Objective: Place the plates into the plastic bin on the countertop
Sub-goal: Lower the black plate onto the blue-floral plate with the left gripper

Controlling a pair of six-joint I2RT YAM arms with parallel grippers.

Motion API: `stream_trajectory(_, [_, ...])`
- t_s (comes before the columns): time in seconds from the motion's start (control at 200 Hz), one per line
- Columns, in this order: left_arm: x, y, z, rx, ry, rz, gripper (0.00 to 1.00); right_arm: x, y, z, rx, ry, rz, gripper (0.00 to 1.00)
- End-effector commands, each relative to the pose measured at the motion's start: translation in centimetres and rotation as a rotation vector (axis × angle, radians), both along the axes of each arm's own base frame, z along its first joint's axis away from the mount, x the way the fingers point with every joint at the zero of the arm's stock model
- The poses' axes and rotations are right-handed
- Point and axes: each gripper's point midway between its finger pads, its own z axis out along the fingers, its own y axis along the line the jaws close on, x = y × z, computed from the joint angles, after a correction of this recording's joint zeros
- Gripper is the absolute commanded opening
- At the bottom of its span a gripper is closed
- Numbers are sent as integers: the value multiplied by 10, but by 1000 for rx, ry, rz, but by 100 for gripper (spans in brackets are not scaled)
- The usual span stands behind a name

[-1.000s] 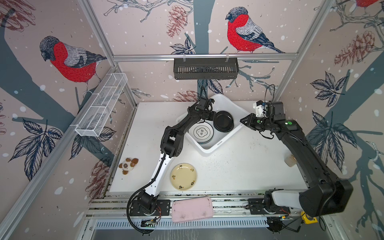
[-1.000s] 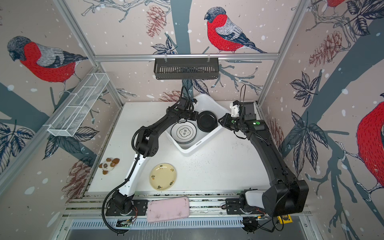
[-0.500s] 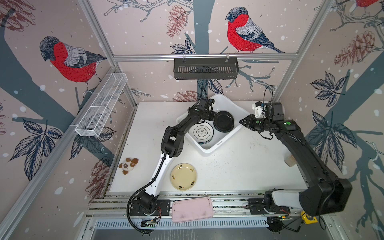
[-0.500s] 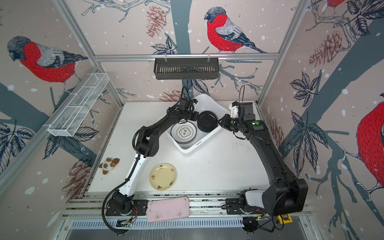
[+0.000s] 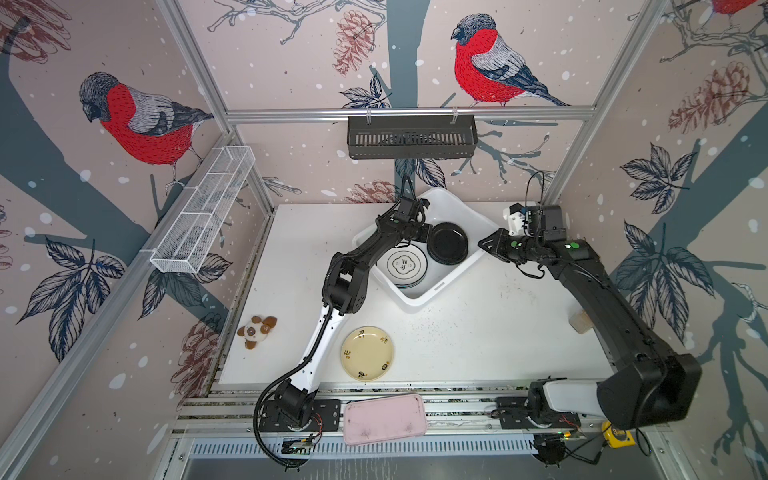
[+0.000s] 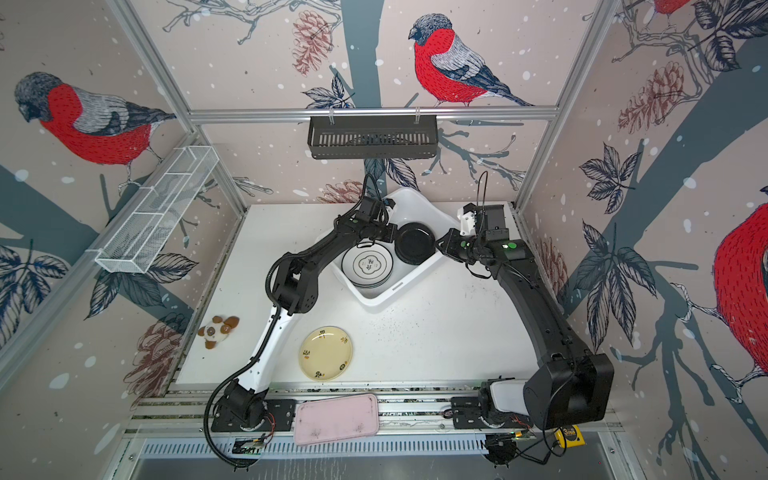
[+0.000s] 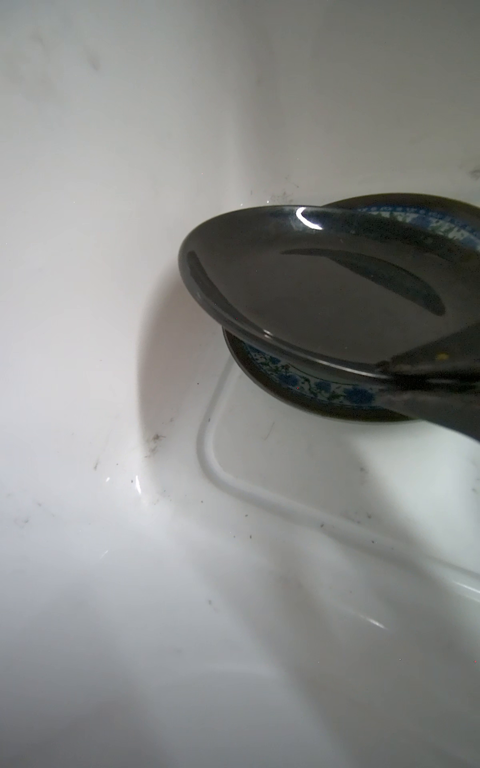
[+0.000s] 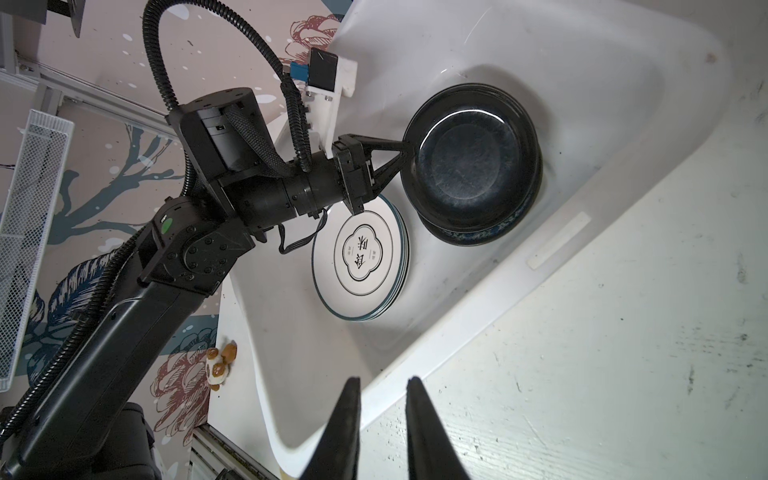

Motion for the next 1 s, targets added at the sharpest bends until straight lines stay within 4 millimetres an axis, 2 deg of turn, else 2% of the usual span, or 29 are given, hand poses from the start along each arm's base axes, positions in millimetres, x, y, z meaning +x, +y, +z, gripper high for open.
stream_trajectory(0.0, [-3,-3,7,-8,-10,-14,11,3,2,1,14,-10,3,23])
stream_trajectory(0.425, [-4,-3,6,-10,-3,-15,18,5,3,-3,12,-2,9,23])
stream_trajectory(0.996, [-12,-3,-6,0,34,-28,24,10,4,-4,12,-6,14,23])
